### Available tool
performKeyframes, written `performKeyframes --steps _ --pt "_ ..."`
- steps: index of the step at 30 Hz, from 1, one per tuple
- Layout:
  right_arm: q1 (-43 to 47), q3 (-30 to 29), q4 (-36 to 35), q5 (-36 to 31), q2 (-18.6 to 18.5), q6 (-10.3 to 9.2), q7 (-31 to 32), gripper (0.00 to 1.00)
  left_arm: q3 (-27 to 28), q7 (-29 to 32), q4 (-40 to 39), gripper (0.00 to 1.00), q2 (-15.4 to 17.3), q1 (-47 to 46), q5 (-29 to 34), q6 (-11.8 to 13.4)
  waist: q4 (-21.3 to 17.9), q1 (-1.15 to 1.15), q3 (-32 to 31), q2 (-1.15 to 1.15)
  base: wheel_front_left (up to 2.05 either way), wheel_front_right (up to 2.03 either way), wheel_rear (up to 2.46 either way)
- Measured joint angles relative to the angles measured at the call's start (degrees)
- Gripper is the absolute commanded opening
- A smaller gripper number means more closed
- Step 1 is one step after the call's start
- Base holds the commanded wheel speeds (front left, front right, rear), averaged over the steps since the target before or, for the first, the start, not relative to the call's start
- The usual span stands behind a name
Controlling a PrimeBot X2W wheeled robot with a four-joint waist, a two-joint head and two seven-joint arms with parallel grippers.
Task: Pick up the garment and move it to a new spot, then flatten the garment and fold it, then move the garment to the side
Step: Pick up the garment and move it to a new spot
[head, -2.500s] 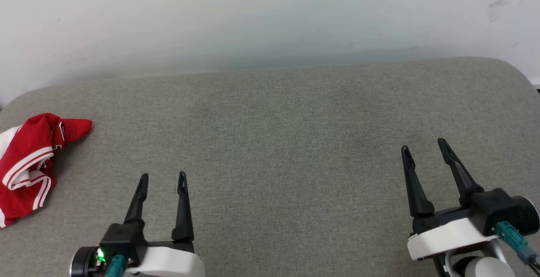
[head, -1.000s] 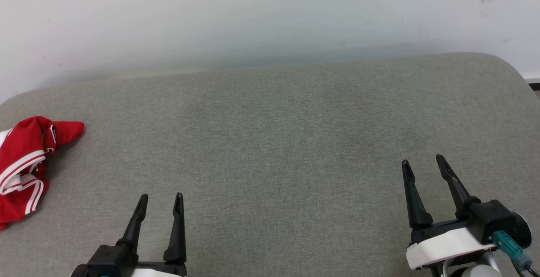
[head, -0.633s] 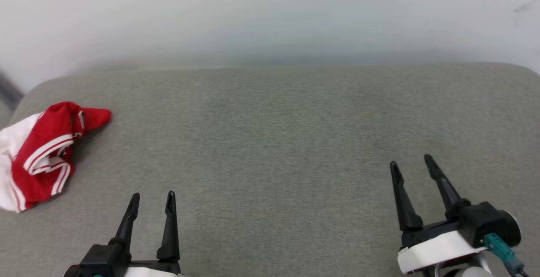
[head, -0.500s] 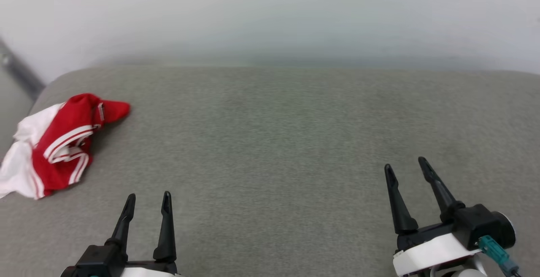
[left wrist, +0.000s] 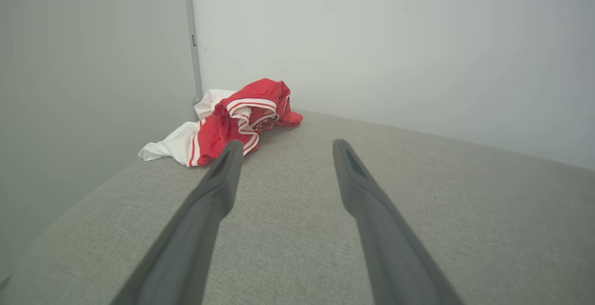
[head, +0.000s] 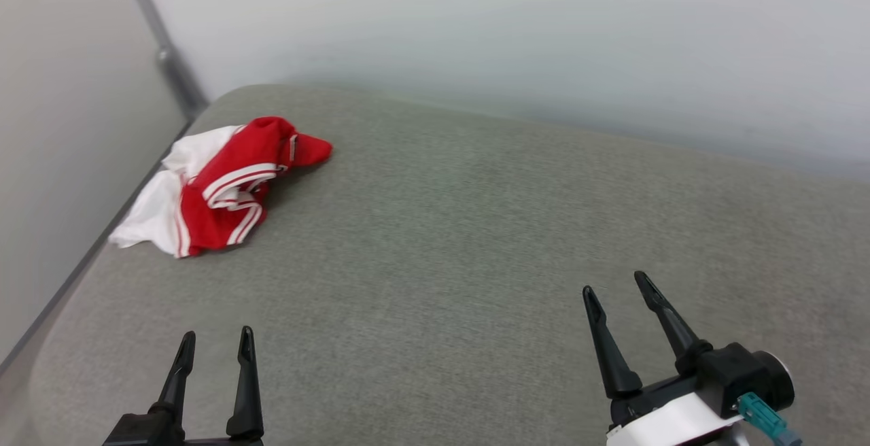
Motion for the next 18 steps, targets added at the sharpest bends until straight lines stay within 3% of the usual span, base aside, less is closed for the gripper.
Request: performKeyframes --steps 9,18 --pt "0.3 2.0 0.4 1.0 0.0 0.00 0.0 1.00 0.3 0.0 -0.3 1.00 0.0 1.1 0.8 -0.5 5.4 0.00 -1.2 0.00 0.00 0.00 0.00" --pt "0.4 2.1 0.5 1.6 0.0 0.00 0.0 1.00 0.5 0.0 -0.8 1.00 0.0 1.5 1.3 -0.5 7.3 0.00 -1.8 0.00 0.00 0.00 0.00"
